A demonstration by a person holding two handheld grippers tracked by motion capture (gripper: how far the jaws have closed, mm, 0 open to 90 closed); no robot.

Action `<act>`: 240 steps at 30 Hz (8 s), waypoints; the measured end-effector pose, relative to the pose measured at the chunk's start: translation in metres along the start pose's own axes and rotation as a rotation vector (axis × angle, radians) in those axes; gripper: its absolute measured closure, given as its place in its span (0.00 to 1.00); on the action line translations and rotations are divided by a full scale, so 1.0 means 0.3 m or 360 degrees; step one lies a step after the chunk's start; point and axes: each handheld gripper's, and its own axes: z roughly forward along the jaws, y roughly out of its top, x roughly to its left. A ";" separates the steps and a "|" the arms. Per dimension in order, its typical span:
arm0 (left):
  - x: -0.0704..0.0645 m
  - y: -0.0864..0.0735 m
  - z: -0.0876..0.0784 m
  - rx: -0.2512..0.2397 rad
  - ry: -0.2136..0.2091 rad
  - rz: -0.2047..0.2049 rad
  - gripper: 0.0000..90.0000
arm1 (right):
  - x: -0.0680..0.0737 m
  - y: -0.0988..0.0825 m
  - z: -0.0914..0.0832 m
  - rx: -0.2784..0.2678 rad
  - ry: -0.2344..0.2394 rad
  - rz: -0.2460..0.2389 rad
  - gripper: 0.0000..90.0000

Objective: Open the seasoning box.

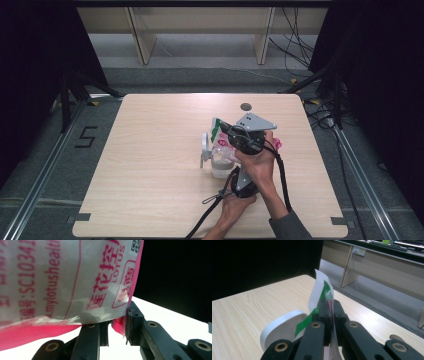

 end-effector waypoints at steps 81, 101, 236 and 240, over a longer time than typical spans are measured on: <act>-0.002 -0.003 0.002 0.0004 0.0016 0.0013 0.83 | 0.002 -0.005 0.005 0.0008 0.0004 -0.0011 0.99; -0.010 -0.004 0.011 -0.0050 0.0028 -0.0052 0.83 | 0.006 -0.004 0.010 0.0023 -0.0006 0.0004 0.99; -0.021 0.006 0.010 -0.0108 -0.0011 -0.0072 0.83 | 0.034 0.004 0.015 0.0039 -0.0002 -0.0093 0.99; -0.021 0.003 0.011 -0.0106 -0.0007 -0.0077 0.83 | 0.027 0.003 0.019 0.0032 -0.0012 -0.0137 0.99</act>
